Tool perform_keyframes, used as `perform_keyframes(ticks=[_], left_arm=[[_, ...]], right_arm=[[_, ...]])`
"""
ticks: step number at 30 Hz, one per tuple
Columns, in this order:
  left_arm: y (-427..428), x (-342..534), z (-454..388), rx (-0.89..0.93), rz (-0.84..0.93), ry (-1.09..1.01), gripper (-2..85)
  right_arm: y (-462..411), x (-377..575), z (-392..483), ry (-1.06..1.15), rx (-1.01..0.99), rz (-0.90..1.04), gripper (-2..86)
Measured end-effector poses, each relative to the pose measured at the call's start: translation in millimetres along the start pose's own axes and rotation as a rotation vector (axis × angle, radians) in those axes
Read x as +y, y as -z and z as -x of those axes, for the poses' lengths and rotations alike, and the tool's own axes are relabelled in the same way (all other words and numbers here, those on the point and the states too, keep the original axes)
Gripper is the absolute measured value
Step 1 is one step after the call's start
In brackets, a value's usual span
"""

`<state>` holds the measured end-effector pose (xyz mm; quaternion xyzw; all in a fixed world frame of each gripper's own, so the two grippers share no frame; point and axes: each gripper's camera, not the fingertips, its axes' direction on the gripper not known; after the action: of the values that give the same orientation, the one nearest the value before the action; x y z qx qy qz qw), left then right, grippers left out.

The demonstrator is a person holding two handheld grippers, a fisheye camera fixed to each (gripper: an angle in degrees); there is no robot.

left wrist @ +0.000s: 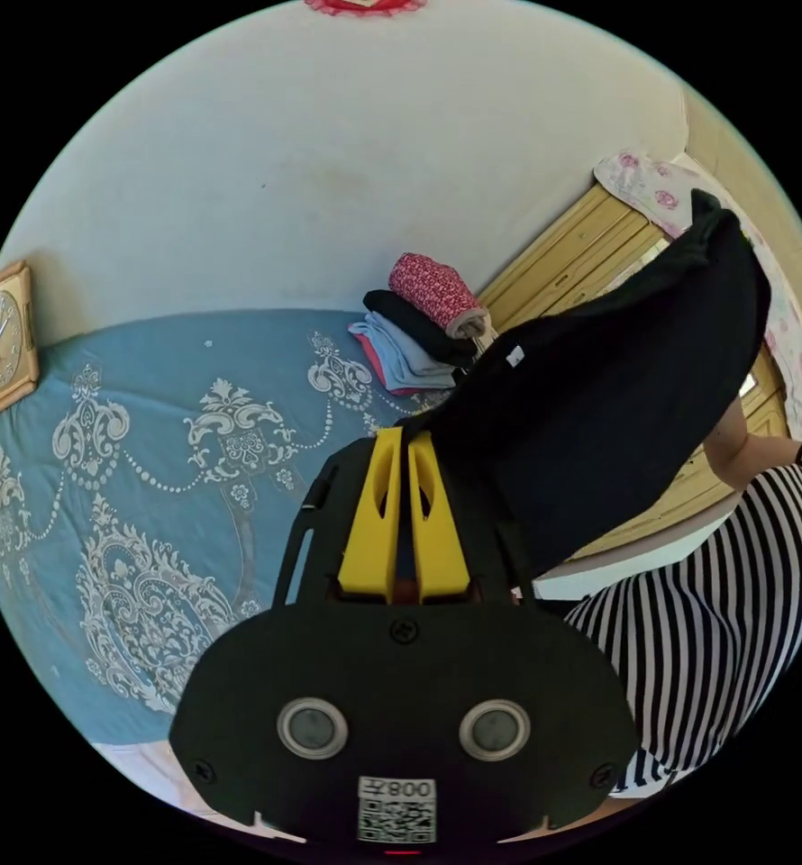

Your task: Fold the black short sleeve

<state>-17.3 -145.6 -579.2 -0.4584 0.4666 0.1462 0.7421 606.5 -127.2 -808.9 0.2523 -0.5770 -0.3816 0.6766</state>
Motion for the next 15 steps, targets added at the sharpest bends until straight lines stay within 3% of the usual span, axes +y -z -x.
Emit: perform_keyframes(ticks=[9, 15], left_arm=[[134.6, 35.5, -43.3, -0.139, -0.248, 0.011, 0.4], [186.8, 41.4, -114.0, -0.229, -0.318, -0.119, 0.3]], right_arm=[[19.1, 105.3, -53.8, -0.146, 0.115, 0.019, 0.9], [1.9, 183.7, -108.4, -0.267, 0.0, -0.023, 1.1]])
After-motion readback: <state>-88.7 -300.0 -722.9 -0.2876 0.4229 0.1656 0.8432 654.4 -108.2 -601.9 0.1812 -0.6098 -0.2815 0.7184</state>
